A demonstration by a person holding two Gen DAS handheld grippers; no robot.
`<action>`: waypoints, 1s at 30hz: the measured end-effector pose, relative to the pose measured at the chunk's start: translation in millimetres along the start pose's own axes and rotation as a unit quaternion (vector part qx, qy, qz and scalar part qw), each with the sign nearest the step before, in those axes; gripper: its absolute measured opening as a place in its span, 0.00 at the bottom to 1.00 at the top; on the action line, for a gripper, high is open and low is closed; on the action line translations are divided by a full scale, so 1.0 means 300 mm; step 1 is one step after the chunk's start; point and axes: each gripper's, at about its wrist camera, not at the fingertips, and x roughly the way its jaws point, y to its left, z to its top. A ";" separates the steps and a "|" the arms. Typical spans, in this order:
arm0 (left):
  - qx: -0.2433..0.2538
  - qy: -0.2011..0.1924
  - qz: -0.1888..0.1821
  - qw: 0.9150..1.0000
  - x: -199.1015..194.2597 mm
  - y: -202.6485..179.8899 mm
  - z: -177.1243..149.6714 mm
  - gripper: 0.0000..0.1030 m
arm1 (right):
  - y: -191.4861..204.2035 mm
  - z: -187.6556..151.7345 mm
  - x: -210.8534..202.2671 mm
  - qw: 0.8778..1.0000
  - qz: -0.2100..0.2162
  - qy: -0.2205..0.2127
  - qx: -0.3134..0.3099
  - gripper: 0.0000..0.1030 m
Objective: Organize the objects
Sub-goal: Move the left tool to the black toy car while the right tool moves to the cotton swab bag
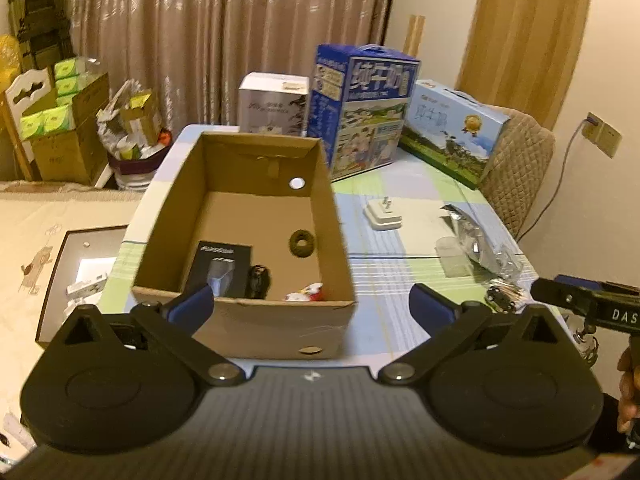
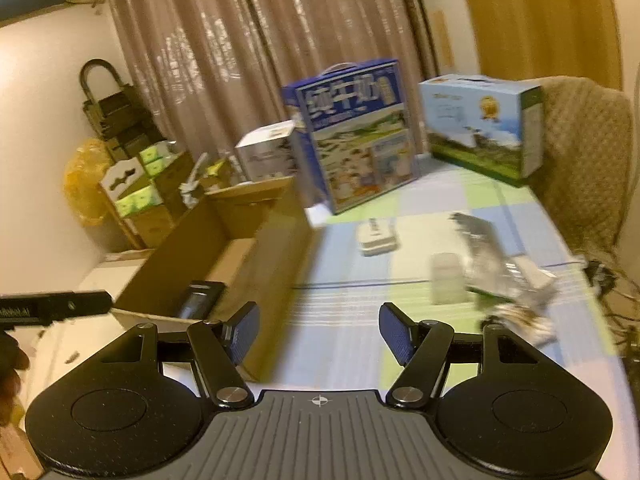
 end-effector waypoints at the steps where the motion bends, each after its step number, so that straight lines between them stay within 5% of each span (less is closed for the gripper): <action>1: 0.001 -0.001 -0.004 1.000 0.001 -0.018 -0.001 0.99 | -0.021 -0.006 -0.017 1.000 -0.008 -0.002 0.000 0.62; 15: 0.037 0.022 -0.070 0.997 0.153 -0.331 -0.021 0.99 | -0.349 -0.032 -0.172 0.994 -0.102 -0.022 0.041 0.62; 30: 0.074 0.070 -0.095 0.990 0.452 -0.588 -0.066 0.99 | -0.592 -0.069 0.031 0.994 -0.102 0.046 0.000 0.61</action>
